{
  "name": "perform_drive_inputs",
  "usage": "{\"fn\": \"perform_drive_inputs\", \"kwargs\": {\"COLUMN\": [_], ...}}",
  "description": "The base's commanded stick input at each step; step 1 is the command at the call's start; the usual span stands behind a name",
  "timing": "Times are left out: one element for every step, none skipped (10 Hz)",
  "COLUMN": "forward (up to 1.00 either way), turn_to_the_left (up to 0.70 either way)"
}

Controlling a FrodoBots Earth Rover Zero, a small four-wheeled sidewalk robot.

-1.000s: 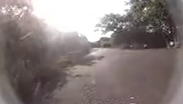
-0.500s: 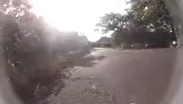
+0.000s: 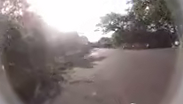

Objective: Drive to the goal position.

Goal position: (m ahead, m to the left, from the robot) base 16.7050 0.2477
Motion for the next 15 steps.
{"fn": "perform_drive_inputs", "kwargs": {"forward": [0.50, 0.50, 0.50, 0.50, 0.50, 0.50, 0.50, 0.50, 0.50, 0.50, 0.50, 0.50, 0.50, 0.50, 0.50], "turn_to_the_left": [0.00, 0.00, 0.00, 0.00, 0.00, 0.00, 0.00, 0.00, 0.00, 0.00, 0.00, 0.00, 0.00, 0.00, 0.00]}}
